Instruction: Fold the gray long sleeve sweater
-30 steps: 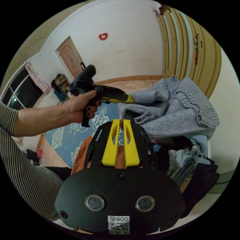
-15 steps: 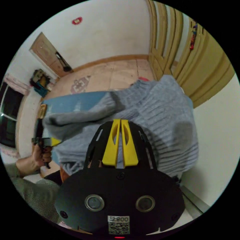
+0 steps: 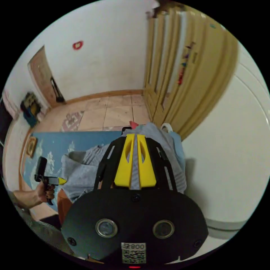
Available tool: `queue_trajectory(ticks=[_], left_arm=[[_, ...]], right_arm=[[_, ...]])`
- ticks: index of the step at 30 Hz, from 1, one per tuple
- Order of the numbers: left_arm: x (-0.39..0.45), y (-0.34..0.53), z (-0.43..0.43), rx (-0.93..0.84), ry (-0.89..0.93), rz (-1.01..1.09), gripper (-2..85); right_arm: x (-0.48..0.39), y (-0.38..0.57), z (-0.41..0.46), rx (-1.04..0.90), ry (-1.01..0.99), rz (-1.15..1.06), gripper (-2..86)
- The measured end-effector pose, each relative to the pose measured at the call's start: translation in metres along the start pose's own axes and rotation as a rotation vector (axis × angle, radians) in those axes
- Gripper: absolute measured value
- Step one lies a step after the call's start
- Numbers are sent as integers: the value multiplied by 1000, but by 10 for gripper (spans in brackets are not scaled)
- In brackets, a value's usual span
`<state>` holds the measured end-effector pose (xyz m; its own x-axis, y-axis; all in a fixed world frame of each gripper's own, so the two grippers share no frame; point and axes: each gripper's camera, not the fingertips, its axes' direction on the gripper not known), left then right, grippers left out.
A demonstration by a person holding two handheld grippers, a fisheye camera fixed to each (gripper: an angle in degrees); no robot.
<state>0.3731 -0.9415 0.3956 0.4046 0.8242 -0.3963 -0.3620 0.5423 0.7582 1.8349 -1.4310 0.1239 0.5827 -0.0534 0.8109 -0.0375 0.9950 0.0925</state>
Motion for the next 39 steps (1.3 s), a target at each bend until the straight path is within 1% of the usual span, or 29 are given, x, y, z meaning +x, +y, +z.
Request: queue_trajectory(ticks=[2,3,5,6,10,11,13,15,17,19,21,22,24,28,30,31,35,36,37,39], left_arm=[[12,-8,0,-1,4,-3,40],[22,-14,1,-9,-3,-1,40],[40,-25,4,-28,-12,13,40],[52,-32,6,-38,-22,22,41],[86,-53,13,-58,-36,33,42],[97,-60,15,-61,-37,32,42],[113,-70,18,-62,-38,26,42],[138,-83,19,-66,-42,22,43],[159,-91,18,-61,-39,21,42],[184,-100,15,-53,-28,26,42],[224,-111,8,-39,-10,38,41],[235,-113,6,-37,-7,44,41],[285,-123,-5,-30,12,76,40],[372,-134,-26,-28,22,142,39],[432,-139,-49,2,53,186,38],[447,-139,-57,15,64,197,38],[563,-140,-140,138,105,304,39],[601,-138,-172,171,98,352,39],[620,-136,-188,186,91,376,39],[701,-124,-256,257,49,474,38]], right_arm=[[-52,-31,43,-53,107,-124,52],[-62,-38,56,-76,140,-151,58],[-93,-64,112,-224,224,-256,71],[-98,-69,124,-255,235,-273,74],[-108,-96,191,-431,238,-245,98],[-108,-99,208,-492,216,-225,97],[-114,-98,228,-550,213,-214,90],[-127,-95,236,-552,256,-226,72],[-150,-87,241,-553,348,-292,34],[-162,-81,239,-541,379,-309,22],[-167,-77,228,-522,355,-285,15],[-166,-74,216,-501,320,-251,13],[-162,-72,187,-443,241,-186,10],[-149,-58,89,-244,4,-54,8],[-144,-48,45,-166,-102,-6,7],[-144,-39,16,-110,-166,15,7],[-161,-2,-73,42,-357,40,6],[-167,3,-85,59,-381,36,6],[-178,15,-107,95,-441,31,6],[-200,35,-136,140,-530,14,7]])
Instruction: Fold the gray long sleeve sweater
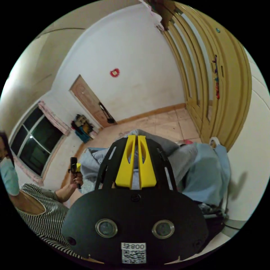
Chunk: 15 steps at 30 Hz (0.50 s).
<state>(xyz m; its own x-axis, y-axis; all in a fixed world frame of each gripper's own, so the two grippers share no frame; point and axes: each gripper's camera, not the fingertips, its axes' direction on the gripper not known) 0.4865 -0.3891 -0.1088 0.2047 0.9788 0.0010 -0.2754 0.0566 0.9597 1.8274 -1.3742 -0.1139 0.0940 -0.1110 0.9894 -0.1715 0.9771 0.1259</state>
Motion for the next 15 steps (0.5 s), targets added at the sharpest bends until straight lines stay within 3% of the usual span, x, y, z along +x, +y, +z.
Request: queue_trajectory(ticks=[8,15], left_arm=[[249,-94,-170,56,-306,230,31],[450,-115,-342,224,-297,346,29]], right_arm=[[-170,84,-11,87,-407,-49,7],[-304,164,-6,65,-594,-108,7]])
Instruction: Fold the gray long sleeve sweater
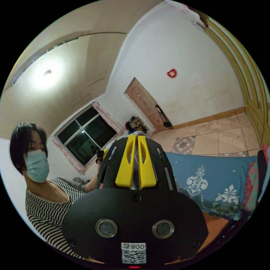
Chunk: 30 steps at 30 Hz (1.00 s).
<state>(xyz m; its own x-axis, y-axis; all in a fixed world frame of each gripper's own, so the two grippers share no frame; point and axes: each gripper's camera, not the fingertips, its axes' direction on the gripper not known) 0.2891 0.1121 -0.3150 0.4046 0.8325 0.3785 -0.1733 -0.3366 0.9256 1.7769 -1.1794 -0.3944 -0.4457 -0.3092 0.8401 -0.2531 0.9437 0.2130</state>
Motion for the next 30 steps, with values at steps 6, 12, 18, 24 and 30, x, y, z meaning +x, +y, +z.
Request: queue_trajectory(ticks=[6,12,18,24,30], left_arm=[[129,-83,-155,49,-134,176,27],[237,-139,-257,102,-178,266,26],[333,-182,-296,139,-234,338,24],[373,-222,-304,96,-344,342,21],[277,-271,-317,55,-384,187,22]], right_arm=[[-124,74,55,-23,-111,-150,7],[-218,134,84,-8,-221,-305,7],[-271,184,82,30,-275,-462,6],[-262,231,87,53,-296,-529,6],[-189,256,151,0,-173,-490,6]])
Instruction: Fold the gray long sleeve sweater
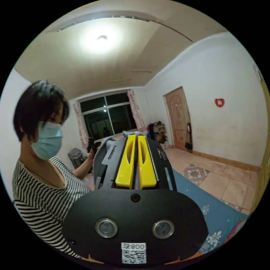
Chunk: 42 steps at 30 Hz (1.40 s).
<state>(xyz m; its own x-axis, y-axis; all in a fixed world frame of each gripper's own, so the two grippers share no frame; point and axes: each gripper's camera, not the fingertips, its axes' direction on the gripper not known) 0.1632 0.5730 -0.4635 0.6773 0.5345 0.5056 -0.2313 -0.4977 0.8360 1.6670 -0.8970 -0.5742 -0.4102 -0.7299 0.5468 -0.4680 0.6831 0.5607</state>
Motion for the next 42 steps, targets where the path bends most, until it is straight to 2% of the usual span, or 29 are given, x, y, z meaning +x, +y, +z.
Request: queue_trajectory(ticks=[4,6,7,9,11,12,13,18,21,27,31,36,38,42], left_arm=[[-131,-3,35,-47,-38,-160,25],[-243,14,63,-70,-101,-304,28],[-274,22,68,-59,-100,-350,29],[-392,75,78,-17,-124,-551,35],[-457,132,83,-40,-141,-681,42],[-488,175,88,-82,-147,-771,48],[-500,198,91,-112,-141,-802,51],[-539,404,124,-490,-117,-1078,78],[-550,474,134,-652,-140,-1157,94],[-587,517,177,-943,-192,-1060,117],[-614,530,202,-1009,-257,-1008,115],[-640,579,229,-1133,-341,-974,80],[-640,598,231,-1191,-378,-965,57],[-634,604,204,-1189,-392,-954,35]], right_arm=[[109,47,93,-175,127,123,6],[173,74,147,-282,216,200,6],[218,96,187,-367,262,239,6],[294,143,245,-505,345,383,6],[378,227,302,-687,415,547,4],[394,250,310,-713,445,579,3],[420,296,319,-744,505,651,1],[486,470,303,-814,557,898,3],[498,577,276,-864,559,1038,18],[486,744,252,-1006,560,1169,68],[498,828,255,-1117,591,1158,82],[522,911,253,-1140,560,1177,88],[530,947,252,-1185,575,1165,76],[538,994,244,-1292,599,1131,47]])
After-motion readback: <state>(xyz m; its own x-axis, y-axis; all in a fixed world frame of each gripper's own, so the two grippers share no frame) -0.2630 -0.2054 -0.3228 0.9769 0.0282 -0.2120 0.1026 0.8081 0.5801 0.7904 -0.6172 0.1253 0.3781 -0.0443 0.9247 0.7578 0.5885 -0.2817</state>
